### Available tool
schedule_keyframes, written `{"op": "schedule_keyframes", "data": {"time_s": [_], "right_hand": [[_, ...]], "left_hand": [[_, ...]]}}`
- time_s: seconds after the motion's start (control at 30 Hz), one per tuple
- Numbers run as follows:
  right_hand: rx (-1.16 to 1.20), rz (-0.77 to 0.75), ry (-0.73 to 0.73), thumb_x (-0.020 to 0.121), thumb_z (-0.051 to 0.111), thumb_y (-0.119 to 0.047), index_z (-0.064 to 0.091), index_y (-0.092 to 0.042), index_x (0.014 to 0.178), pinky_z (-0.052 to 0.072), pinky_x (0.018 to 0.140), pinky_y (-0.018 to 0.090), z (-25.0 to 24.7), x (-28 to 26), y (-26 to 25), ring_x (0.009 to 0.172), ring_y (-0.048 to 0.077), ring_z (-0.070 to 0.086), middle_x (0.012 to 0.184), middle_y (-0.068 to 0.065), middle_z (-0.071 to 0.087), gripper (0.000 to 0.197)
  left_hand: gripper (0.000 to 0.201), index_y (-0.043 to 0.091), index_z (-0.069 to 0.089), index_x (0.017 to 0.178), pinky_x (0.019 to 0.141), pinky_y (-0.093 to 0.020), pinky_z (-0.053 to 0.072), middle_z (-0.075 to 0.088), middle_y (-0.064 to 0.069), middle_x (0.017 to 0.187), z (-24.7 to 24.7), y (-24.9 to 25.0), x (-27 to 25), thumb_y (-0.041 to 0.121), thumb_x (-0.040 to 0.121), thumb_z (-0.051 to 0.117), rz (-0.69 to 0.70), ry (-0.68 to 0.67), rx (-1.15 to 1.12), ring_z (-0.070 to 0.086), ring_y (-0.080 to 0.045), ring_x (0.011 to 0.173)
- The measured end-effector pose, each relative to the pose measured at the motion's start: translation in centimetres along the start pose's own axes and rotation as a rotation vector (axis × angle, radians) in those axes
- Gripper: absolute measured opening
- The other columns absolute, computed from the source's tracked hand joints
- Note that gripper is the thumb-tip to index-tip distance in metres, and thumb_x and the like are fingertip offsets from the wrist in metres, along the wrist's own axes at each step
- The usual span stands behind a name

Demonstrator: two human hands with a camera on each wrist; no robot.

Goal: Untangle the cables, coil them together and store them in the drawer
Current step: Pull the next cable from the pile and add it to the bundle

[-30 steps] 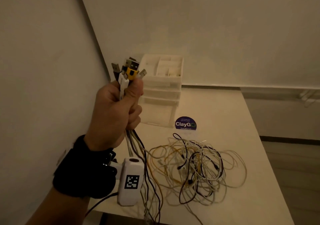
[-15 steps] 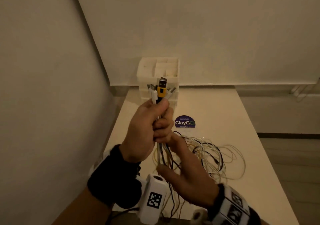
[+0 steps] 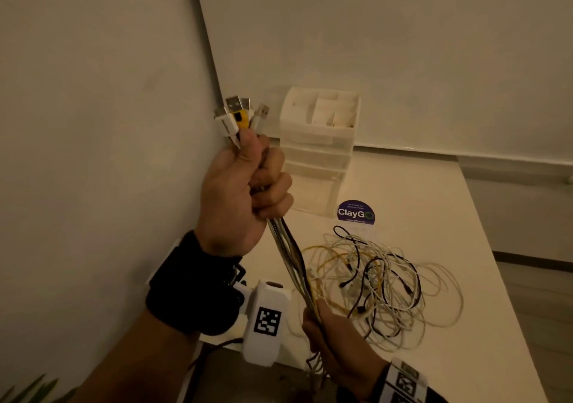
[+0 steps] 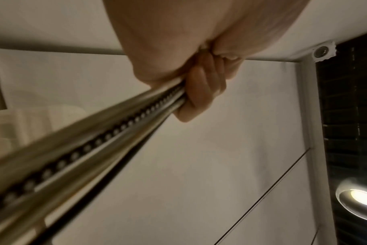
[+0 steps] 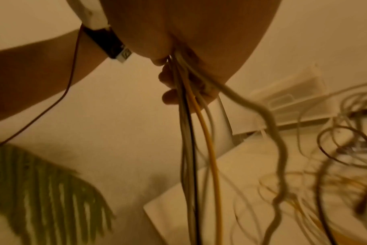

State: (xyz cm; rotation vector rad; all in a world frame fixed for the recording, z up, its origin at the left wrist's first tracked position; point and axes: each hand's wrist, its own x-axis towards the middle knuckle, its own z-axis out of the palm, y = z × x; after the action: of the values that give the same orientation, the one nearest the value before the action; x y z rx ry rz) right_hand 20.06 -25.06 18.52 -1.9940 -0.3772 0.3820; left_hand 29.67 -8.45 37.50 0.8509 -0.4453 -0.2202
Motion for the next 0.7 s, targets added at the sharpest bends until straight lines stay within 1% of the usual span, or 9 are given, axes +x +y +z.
{"op": "schedule_keyframes", "data": {"time_s": [0.07,0.17,0.27,0.33,0.43,0.5,0.53,0.63,0.7], "right_hand": [[0.085,0.108,-0.134,0.091,0.041,-0.062,0.043,-0.034,0.084,0.044,0.069,0.040,1.0,-0.5,2.0,0.064,0.008,0.049,0.070,-0.007,0.051,0.029],[0.028,0.132,-0.292,0.099,0.040,-0.041,0.043,-0.022,0.094,0.044,0.076,0.032,1.2,-0.8,3.7,0.070,0.002,0.049,0.078,-0.010,0.051,0.020],[0.017,0.088,-0.327,0.092,0.038,-0.064,0.047,-0.014,0.103,0.040,0.074,0.023,1.0,-1.4,4.1,0.075,-0.001,0.049,0.083,-0.014,0.052,0.051],[0.009,0.079,-0.344,0.086,0.034,-0.073,0.049,-0.012,0.107,0.042,0.075,0.024,0.9,-1.8,4.5,0.079,0.002,0.053,0.088,-0.007,0.056,0.067],[0.088,0.110,-0.259,0.096,0.045,-0.050,0.051,-0.014,0.107,0.048,0.082,0.030,0.6,-2.5,4.9,0.083,0.001,0.060,0.090,-0.010,0.064,0.038],[0.147,0.130,-0.178,0.099,0.047,-0.030,0.048,-0.018,0.114,0.049,0.085,0.025,0.2,-2.8,5.0,0.094,0.000,0.064,0.098,-0.008,0.070,0.019],[0.183,0.138,-0.152,0.099,0.047,-0.027,0.044,-0.022,0.121,0.048,0.086,0.021,-0.1,-3.0,4.8,0.100,0.001,0.064,0.105,-0.007,0.071,0.022],[0.162,0.160,-0.092,0.097,0.048,-0.039,0.036,-0.030,0.126,0.048,0.086,0.019,-1.0,-3.5,4.9,0.107,0.000,0.061,0.122,-0.008,0.064,0.032],[0.089,0.173,-0.078,0.090,0.041,-0.064,0.044,-0.035,0.115,0.053,0.082,0.031,-2.1,-4.1,5.5,0.099,0.011,0.063,0.116,-0.002,0.066,0.038]], "left_hand": [[0.038,0.017,0.025,0.066,0.039,-0.017,0.015,0.028,0.006,0.053,-0.1,-0.1,-0.4,0.040,0.092,0.040,-0.010,-0.012,0.004,0.014,-0.007,0.039],[0.038,0.017,0.025,0.066,0.039,-0.017,0.015,0.024,0.004,0.055,0.0,-0.7,-1.3,0.040,0.091,0.041,-0.030,-0.028,-0.021,0.015,-0.007,0.039],[0.040,0.018,0.022,0.068,0.039,-0.016,0.016,0.024,0.004,0.056,0.1,-0.4,-1.8,0.041,0.091,0.045,-0.026,-0.079,-0.047,0.016,-0.007,0.039],[0.045,0.017,0.021,0.070,0.039,-0.016,0.018,0.026,0.004,0.055,-0.2,-0.4,-1.8,0.043,0.089,0.053,-0.031,-0.082,-0.035,0.018,-0.007,0.039],[0.046,0.019,0.025,0.068,0.039,-0.015,0.017,0.026,0.006,0.054,-0.8,-0.9,-1.7,0.046,0.087,0.058,-0.044,-0.013,0.027,0.017,-0.006,0.039],[0.041,0.019,0.027,0.066,0.039,-0.014,0.016,0.029,0.009,0.053,-1.1,-0.7,-1.6,0.045,0.089,0.050,-0.017,0.028,0.050,0.015,-0.006,0.039],[0.040,0.019,0.026,0.066,0.039,-0.014,0.015,0.030,0.009,0.052,-1.2,-0.4,-1.5,0.044,0.089,0.045,-0.003,0.043,0.062,0.015,-0.006,0.038],[0.038,0.018,0.026,0.064,0.039,-0.015,0.013,0.030,0.009,0.052,-1.0,0.6,-1.2,0.043,0.091,0.038,0.039,0.053,0.105,0.013,-0.006,0.038],[0.038,0.019,0.029,0.063,0.040,-0.015,0.013,0.030,0.009,0.052,-0.2,0.5,-0.5,0.043,0.091,0.037,0.054,0.062,0.131,0.013,-0.006,0.039]]}}
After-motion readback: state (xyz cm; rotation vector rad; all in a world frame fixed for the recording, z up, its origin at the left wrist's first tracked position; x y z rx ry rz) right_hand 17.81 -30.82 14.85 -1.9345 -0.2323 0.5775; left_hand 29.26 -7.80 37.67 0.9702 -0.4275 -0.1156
